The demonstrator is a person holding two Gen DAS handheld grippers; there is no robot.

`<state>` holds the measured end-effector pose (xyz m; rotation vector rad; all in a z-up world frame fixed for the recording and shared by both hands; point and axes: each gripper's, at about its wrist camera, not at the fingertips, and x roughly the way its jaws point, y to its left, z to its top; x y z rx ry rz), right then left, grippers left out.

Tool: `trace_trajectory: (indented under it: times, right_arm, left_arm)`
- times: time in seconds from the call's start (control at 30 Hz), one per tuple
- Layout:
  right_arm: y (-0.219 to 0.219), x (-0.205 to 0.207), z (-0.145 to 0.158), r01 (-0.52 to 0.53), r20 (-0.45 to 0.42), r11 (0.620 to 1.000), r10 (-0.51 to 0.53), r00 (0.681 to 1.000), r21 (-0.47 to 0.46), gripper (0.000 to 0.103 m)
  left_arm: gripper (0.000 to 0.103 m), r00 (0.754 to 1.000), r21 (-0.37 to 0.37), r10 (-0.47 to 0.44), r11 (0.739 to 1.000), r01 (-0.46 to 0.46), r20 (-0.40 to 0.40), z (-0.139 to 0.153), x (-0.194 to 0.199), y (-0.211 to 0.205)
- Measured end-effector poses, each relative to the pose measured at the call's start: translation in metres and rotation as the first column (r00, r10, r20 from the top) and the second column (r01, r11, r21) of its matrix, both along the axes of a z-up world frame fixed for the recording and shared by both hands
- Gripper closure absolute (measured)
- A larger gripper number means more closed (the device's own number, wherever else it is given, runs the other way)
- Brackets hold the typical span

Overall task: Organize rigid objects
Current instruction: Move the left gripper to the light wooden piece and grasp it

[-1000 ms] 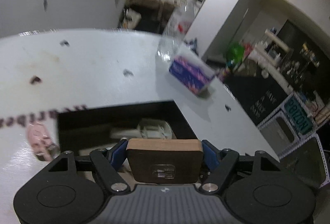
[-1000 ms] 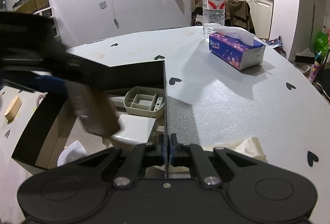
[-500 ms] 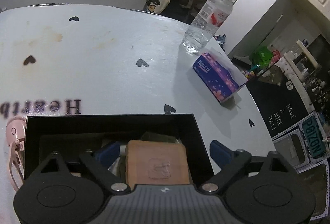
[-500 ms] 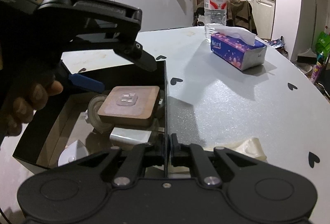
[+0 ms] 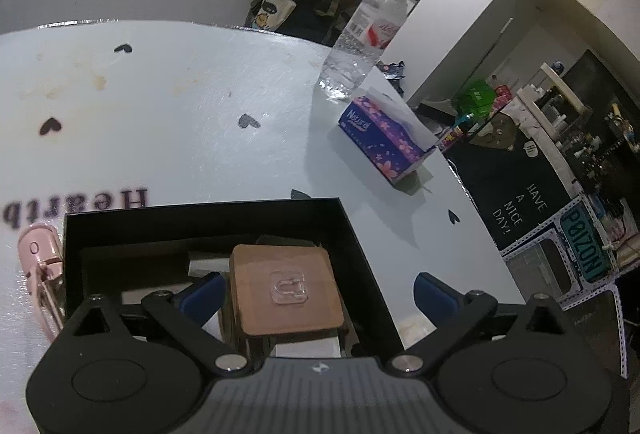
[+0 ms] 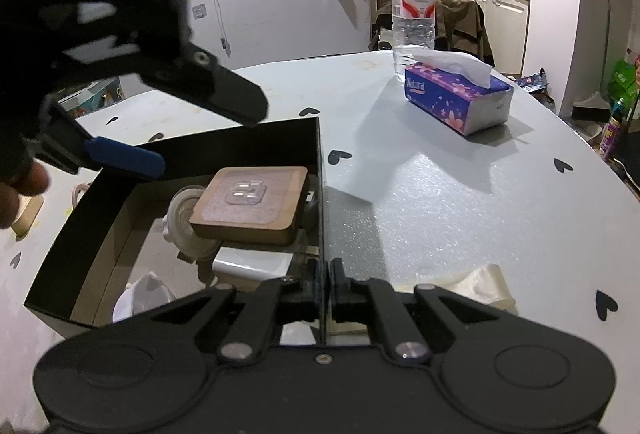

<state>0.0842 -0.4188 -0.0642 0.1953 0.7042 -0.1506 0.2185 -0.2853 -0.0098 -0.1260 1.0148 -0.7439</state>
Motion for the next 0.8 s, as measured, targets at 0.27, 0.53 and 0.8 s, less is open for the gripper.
trace_trajectory:
  times: [0.27,0.53,0.8]
  right_arm:
    - [0.001,-0.003,0.001,0.005,0.003,1.0,-0.005,1.0,-0.003,0.098]
    - [0.002,-0.005,0.003,0.008,0.004,1.0,-0.008,1.0,-0.008,0.098]
    - [0.003,-0.005,0.003,0.01,0.004,1.0,-0.01,1.0,-0.01,0.098]
  left_arm:
    - [0.002,0.999,0.011,-0.016,1.0,0.015,0.051,0.015,-0.019,0.012]
    - [0.001,0.993,0.033,-0.042,0.999,0.039,0.109,0.023,-0.046,0.035]
    - [0.0,0.984,0.068,-0.04,0.997,0.028,0.173,0.023,-0.073,0.081]
